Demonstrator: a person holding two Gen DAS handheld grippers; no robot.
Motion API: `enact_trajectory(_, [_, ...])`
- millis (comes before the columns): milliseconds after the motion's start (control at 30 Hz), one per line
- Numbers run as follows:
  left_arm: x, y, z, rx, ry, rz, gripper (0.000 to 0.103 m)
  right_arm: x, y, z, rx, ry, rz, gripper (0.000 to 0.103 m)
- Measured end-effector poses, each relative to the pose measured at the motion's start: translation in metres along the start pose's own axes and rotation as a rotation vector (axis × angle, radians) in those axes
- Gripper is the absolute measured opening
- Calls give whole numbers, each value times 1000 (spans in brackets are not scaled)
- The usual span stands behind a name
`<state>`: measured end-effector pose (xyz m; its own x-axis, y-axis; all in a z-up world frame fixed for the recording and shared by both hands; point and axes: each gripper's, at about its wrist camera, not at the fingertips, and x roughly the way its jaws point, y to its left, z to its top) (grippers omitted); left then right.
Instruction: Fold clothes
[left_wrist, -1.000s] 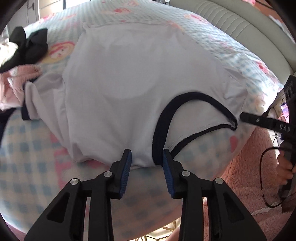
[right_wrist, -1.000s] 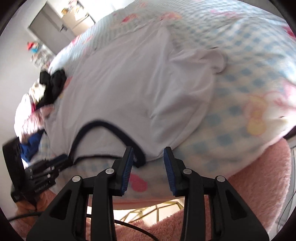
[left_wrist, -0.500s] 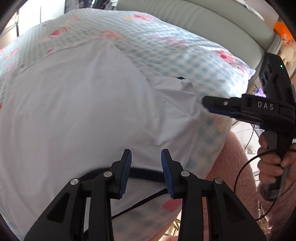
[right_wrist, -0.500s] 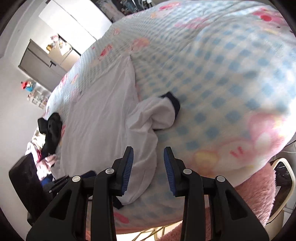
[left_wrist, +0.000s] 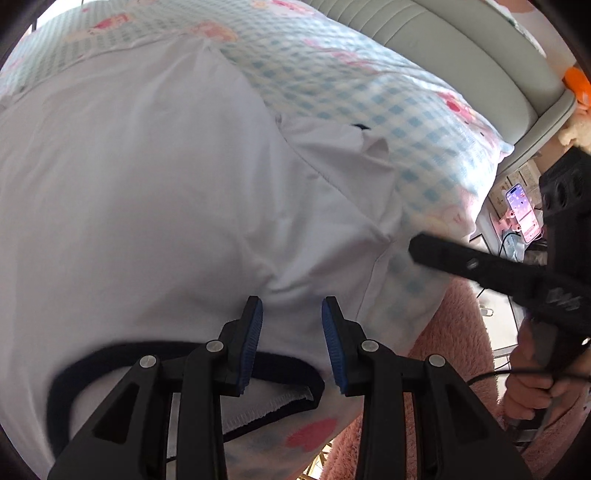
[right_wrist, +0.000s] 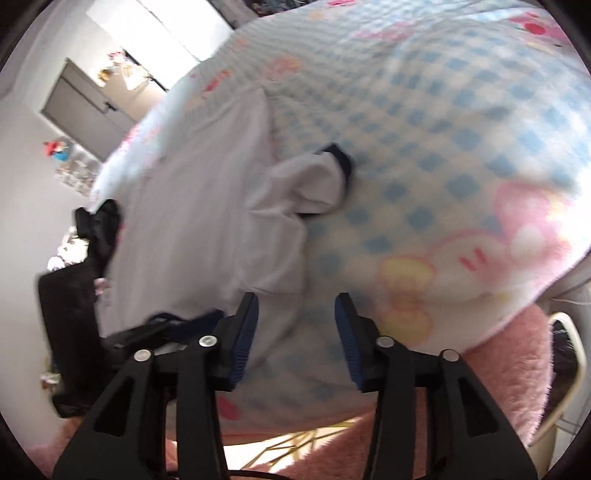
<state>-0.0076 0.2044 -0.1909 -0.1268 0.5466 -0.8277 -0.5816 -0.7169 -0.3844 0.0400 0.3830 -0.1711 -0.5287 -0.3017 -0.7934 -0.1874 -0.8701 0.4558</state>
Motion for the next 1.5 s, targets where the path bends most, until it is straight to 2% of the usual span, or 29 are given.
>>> enact_trajectory(67, [0,-7,-4,28,16,17,36,14,11,1,-60,64,-5,45])
enact_trajectory(133, [-2,-18,-9,83,41,73,36,30,23,3,-88,116,-42,45])
enact_trajectory(233, [-13,-23,-13,113,27,82,37,38,31,7,-94,85,-100,44])
enact_trajectory(333, [-28,-14,-12,59,-25,44,37,34,34,8,-110,53,-172,43])
enact_trajectory(400, [-34,-8,-9,35,-53,65,37,33,32,1,-146,58,-290,38])
enact_trajectory(467, [-39,-6,-3,36,-75,78,37,24,18,-8,-110,65,-301,38])
enact_trajectory(500, [-40,-5,1,34,-90,80,37,19,11,-12,-94,68,-311,36])
enact_trajectory(567, [-40,0,10,26,-109,55,37,9,-2,-16,-76,67,-351,21])
enact_trajectory(633, [-36,3,20,11,-107,15,37,-11,-11,-14,-23,34,-290,22])
enact_trajectory(700, [-33,-1,29,12,-106,-9,37,-27,-16,-9,7,-6,-230,33])
enact_trajectory(733, [-30,-3,34,20,-106,-20,37,-33,-16,-5,12,-27,-206,34])
enact_trajectory(800, [-24,-12,46,31,-111,-39,37,-34,-16,7,4,-48,-210,34])
enact_trajectory(867, [-17,-19,57,42,-113,-57,37,-35,-23,15,34,-32,-219,34])
enact_trajectory(900, [-11,-22,64,48,-97,-55,40,-35,-26,18,49,-27,-231,34])
enact_trajectory(967, [0,-34,77,84,-65,-15,52,-31,-13,21,41,-63,-274,34])
enact_trajectory(1033, [8,-46,87,118,-47,16,53,-29,-12,22,46,-72,-275,34])
enact_trajectory(1067, [8,-42,86,88,-50,-14,54,-29,-16,22,53,-68,-260,34])
enact_trajectory(1100, [8,-38,85,59,-52,-45,52,-30,-20,23,60,-64,-246,34])
enact_trajectory(1133, [8,-34,84,30,-54,-75,47,-30,-23,23,67,-60,-231,34])
enact_trajectory(1167, [8,-30,83,1,-56,-106,21,-31,-28,23,75,-57,-214,34])
enact_trajectory(1267, [7,-18,80,-86,-62,-197,9,-28,-40,17,89,-34,-172,34])
enact_trajectory(1400, [4,-2,75,-202,-74,-309,8,-4,-30,33,59,-18,-136,34])
enact_trajectory(1433, [-7,4,71,-223,-97,-289,8,0,-25,37,43,-26,-148,34])
enact_trajectory(1500, [-23,14,65,-219,-112,-229,8,8,-14,49,-5,-55,-248,44])
